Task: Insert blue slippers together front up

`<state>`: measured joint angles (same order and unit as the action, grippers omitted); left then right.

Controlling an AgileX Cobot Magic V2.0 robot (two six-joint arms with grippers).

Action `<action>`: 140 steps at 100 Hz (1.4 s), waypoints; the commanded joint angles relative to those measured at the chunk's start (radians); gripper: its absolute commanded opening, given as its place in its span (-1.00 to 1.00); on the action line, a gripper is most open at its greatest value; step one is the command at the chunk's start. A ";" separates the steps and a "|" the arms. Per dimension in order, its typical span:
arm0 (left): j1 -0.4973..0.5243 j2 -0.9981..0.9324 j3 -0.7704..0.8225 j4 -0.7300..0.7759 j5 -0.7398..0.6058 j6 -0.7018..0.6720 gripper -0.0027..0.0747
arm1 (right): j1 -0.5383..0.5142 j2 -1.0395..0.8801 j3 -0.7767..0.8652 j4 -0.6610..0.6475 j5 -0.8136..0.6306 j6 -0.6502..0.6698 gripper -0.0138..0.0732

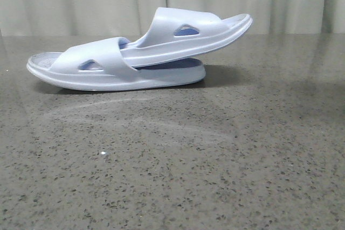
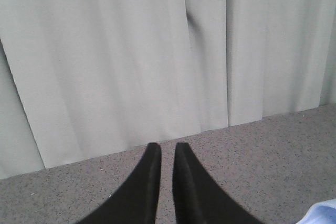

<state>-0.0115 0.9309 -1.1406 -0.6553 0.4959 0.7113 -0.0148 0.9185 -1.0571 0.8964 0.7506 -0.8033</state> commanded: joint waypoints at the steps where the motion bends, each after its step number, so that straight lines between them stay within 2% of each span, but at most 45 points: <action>1: 0.000 -0.073 0.025 -0.015 -0.074 -0.013 -0.89 | 0.014 -0.080 0.014 -0.047 -0.082 0.040 -0.86; 37: 0.000 -0.390 0.462 -0.024 -0.212 -0.008 -0.89 | 0.014 -0.355 0.430 -0.064 -0.260 0.040 -0.86; 62: 0.000 -0.611 0.691 -0.109 -0.249 -0.006 -0.89 | 0.014 -0.523 0.642 -0.048 -0.296 0.040 -0.86; 81: 0.000 -0.706 0.764 -0.150 -0.239 -0.006 -0.89 | 0.014 -0.564 0.660 -0.013 -0.323 0.040 -0.86; 102: 0.000 -0.708 0.764 -0.197 -0.233 -0.006 -0.89 | 0.014 -0.564 0.660 -0.003 -0.317 0.040 -0.86; 140: 0.000 -0.708 0.764 -0.197 -0.232 -0.006 -0.89 | 0.014 -0.564 0.660 -0.003 -0.310 0.040 -0.86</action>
<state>-0.0115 0.2147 -0.3499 -0.8283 0.3174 0.7113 -0.0045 0.3506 -0.3729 0.8623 0.4878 -0.7638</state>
